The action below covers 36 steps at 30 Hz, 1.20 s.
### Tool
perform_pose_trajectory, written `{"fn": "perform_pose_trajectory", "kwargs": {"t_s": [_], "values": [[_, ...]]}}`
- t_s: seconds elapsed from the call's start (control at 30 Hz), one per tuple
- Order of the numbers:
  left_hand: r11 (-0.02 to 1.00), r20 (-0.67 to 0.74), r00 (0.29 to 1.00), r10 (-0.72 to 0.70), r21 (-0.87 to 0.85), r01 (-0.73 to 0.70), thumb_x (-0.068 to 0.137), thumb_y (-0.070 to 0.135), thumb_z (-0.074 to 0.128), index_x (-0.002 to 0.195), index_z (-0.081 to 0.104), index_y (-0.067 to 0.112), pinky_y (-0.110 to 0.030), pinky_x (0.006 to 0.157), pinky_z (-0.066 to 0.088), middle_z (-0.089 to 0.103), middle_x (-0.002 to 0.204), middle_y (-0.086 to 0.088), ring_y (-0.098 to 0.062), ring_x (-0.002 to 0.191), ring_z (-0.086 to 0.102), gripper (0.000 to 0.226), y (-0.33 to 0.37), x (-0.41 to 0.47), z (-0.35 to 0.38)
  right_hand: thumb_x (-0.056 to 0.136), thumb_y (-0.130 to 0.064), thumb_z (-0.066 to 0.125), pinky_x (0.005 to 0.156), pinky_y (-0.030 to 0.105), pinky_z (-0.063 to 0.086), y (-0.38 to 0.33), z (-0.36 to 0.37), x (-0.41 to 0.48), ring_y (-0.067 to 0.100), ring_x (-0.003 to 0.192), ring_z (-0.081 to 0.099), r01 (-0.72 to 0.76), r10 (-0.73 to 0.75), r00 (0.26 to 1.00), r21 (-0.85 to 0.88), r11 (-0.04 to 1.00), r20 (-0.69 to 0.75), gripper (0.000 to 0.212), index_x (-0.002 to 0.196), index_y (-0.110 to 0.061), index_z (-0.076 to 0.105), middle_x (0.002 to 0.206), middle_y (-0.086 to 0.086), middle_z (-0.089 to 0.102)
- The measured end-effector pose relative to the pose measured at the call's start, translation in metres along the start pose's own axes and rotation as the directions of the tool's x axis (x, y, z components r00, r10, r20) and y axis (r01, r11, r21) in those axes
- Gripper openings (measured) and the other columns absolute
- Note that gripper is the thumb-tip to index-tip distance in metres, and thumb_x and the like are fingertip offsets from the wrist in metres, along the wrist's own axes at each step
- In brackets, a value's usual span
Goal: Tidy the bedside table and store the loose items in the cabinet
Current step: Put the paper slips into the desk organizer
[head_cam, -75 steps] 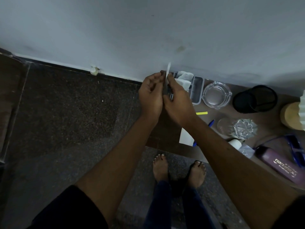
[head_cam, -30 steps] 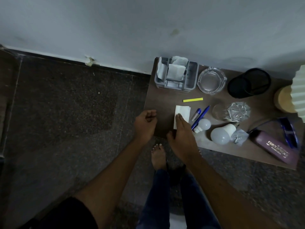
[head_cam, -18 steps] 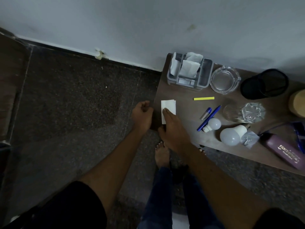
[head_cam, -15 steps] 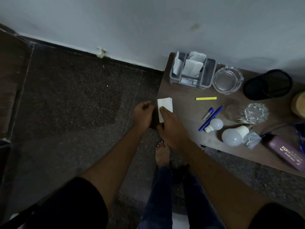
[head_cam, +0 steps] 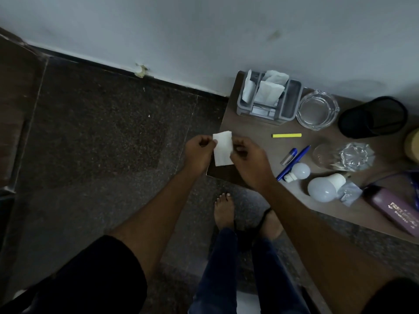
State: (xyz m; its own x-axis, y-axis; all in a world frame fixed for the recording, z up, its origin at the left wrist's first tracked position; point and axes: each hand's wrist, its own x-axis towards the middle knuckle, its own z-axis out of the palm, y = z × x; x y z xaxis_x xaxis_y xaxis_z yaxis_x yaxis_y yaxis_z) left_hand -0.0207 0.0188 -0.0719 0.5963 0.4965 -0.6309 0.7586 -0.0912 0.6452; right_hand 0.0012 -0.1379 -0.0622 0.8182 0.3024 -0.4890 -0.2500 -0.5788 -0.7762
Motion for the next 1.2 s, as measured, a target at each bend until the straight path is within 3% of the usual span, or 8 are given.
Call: {"fn": "perform_pose_trajectory", "kwargs": {"t_s": [0.13, 0.33, 0.5, 0.67, 0.77, 0.9, 1.0, 1.2], "values": [[0.993, 0.108, 0.988, 0.115, 0.001, -0.115, 0.096, 0.017, 0.065, 0.105, 0.069, 0.009, -0.033, 0.081, 0.058, 0.072, 0.100, -0.002, -0.014, 0.092, 0.069, 0.012, 0.006, -0.005, -0.008, 0.087, -0.015, 0.075, 0.090, 0.022, 0.054, 0.005, -0.016, 0.004, 0.011, 0.102, 0.062, -0.040, 0.054, 0.994, 0.142, 0.989, -0.093, 0.037, 0.122, -0.015, 0.063, 0.115, -0.005, 0.066], [0.986, 0.300, 0.939, 0.166, -0.063, -0.155, 0.097, 0.010, 0.062, 0.114, 0.063, -0.004, -0.045, 0.087, 0.061, 0.073, 0.110, -0.020, -0.032, 0.104, 0.071, 0.022, 0.025, -0.013, -0.009, 0.081, -0.015, 0.082, 0.088, 0.019, 0.056, 0.005, -0.032, 0.009, 0.009, 0.105, 0.068, -0.050, 0.036, 0.998, 0.347, 0.937, 0.045, 0.045, 0.124, -0.015, 0.065, 0.115, -0.006, 0.071], [0.969, 0.417, 0.876, 0.241, -0.054, -0.241, 0.098, 0.010, 0.061, 0.107, 0.063, -0.003, -0.045, 0.087, 0.061, 0.073, 0.109, -0.016, -0.030, 0.104, 0.071, 0.016, 0.049, -0.016, -0.003, 0.086, -0.006, 0.075, 0.086, 0.033, 0.061, 0.000, -0.054, 0.001, 0.016, 0.098, 0.074, -0.048, 0.041, 0.999, 0.468, 0.883, 0.026, 0.012, 0.095, -0.015, 0.072, 0.105, 0.004, 0.077], [0.945, 0.356, 0.878, 0.319, -0.054, -0.321, 0.095, 0.013, 0.065, 0.109, 0.067, 0.003, -0.050, 0.089, 0.060, 0.073, 0.110, -0.011, -0.025, 0.106, 0.071, 0.017, 0.071, -0.019, 0.010, 0.090, -0.001, 0.070, 0.084, 0.044, 0.060, -0.011, -0.081, -0.006, 0.037, 0.099, 0.071, -0.046, 0.076, 0.996, 0.478, 0.877, -0.042, 0.018, 0.085, 0.014, 0.062, 0.100, 0.029, 0.072], [0.937, 0.300, 0.888, 0.349, -0.088, -0.338, 0.094, 0.010, 0.066, 0.110, 0.067, 0.001, -0.055, 0.092, 0.057, 0.073, 0.109, -0.014, -0.029, 0.106, 0.070, 0.018, 0.083, -0.029, 0.023, 0.089, -0.002, 0.071, 0.075, 0.028, 0.060, -0.021, -0.095, -0.013, 0.019, 0.089, 0.075, -0.026, 0.068, 0.996, 0.534, 0.845, -0.060, 0.009, 0.097, 0.003, 0.070, 0.093, 0.011, 0.076], [0.919, 0.265, 0.881, 0.393, -0.090, -0.383, 0.093, 0.012, 0.067, 0.105, 0.067, 0.008, -0.046, 0.087, 0.061, 0.074, 0.102, -0.005, -0.020, 0.099, 0.072, 0.012, 0.102, -0.044, 0.040, 0.088, -0.009, 0.075, 0.071, 0.017, 0.058, -0.026, -0.108, -0.017, 0.006, 0.085, 0.076, 0.026, 0.059, 0.988, 0.537, 0.843, -0.141, 0.026, 0.111, -0.021, 0.072, 0.086, -0.013, 0.077], [0.908, 0.250, 0.873, 0.418, -0.121, -0.400, 0.094, 0.011, 0.066, 0.103, 0.066, 0.010, -0.037, 0.084, 0.062, 0.072, 0.097, 0.000, -0.016, 0.095, 0.072, 0.009, 0.117, -0.050, 0.046, 0.088, -0.013, 0.075, 0.072, 0.020, 0.060, -0.028, -0.116, -0.019, 0.006, 0.085, 0.076, 0.068, 0.054, 0.976, 0.535, 0.842, -0.209, 0.019, 0.100, -0.027, 0.074, 0.086, -0.016, 0.078], [0.881, 0.102, 0.876, 0.471, -0.092, -0.463, 0.095, 0.019, 0.065, 0.110, 0.067, 0.016, -0.027, 0.083, 0.060, 0.073, 0.106, 0.005, -0.008, 0.097, 0.071, 0.016, 0.127, -0.060, 0.057, 0.089, -0.019, 0.075, 0.077, 0.040, 0.063, -0.034, -0.131, -0.016, 0.016, 0.087, 0.076, 0.063, 0.105, 0.942, 0.476, 0.877, -0.318, 0.015, 0.096, -0.005, 0.076, 0.090, 0.003, 0.078]]}}
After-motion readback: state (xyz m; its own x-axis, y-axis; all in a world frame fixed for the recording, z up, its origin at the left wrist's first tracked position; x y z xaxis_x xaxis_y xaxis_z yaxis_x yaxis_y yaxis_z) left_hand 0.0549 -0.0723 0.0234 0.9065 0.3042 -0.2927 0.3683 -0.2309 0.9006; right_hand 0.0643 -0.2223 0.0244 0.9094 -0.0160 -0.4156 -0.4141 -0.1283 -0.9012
